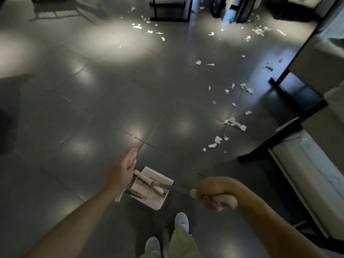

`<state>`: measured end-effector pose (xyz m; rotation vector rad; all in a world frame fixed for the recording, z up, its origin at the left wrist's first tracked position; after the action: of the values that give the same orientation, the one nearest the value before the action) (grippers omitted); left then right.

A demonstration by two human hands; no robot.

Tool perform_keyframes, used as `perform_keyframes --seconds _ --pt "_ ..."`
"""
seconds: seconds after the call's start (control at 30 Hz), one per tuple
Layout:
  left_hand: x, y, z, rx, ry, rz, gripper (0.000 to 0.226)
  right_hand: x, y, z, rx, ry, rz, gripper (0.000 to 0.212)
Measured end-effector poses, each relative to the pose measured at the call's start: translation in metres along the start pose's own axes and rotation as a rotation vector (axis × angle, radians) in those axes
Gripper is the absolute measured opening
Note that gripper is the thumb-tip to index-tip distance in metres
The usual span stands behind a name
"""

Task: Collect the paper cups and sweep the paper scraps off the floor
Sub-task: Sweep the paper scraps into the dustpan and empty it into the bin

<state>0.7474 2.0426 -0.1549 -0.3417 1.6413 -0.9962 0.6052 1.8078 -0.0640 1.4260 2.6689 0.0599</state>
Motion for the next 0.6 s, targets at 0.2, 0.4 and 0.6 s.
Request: perform_keyframes --seconds 0.2,0.4,0.6 --pt "-0.010 -0.014 0.013 0.023 -0.063 -0.066 0.039 -0.008 -0.015 -0.045 -0.090 -0.068 0.100 0.047" --pt "-0.034 -0.045 0.079 0.121 -0.146 -0.079 0.036 -0.080 -0.004 -0.067 -0.172 -0.149 0.260 0.045" --pt "-0.042 -0.091 0.209 0.177 -0.240 -0.073 0.036 -0.203 0.030 -0.066 -0.225 -0.229 0.372 0.042"
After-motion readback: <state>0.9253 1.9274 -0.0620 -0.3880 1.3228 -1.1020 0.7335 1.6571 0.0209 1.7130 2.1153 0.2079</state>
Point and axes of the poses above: each hand's wrist, its own z-axis towards the middle knuckle, its own x-axis out of the palm, y = z × x, the point moved 4 cm from there along z, towards the middle knuckle, and after that the axes turned 8 degrees about x, right-handed, at the moved point
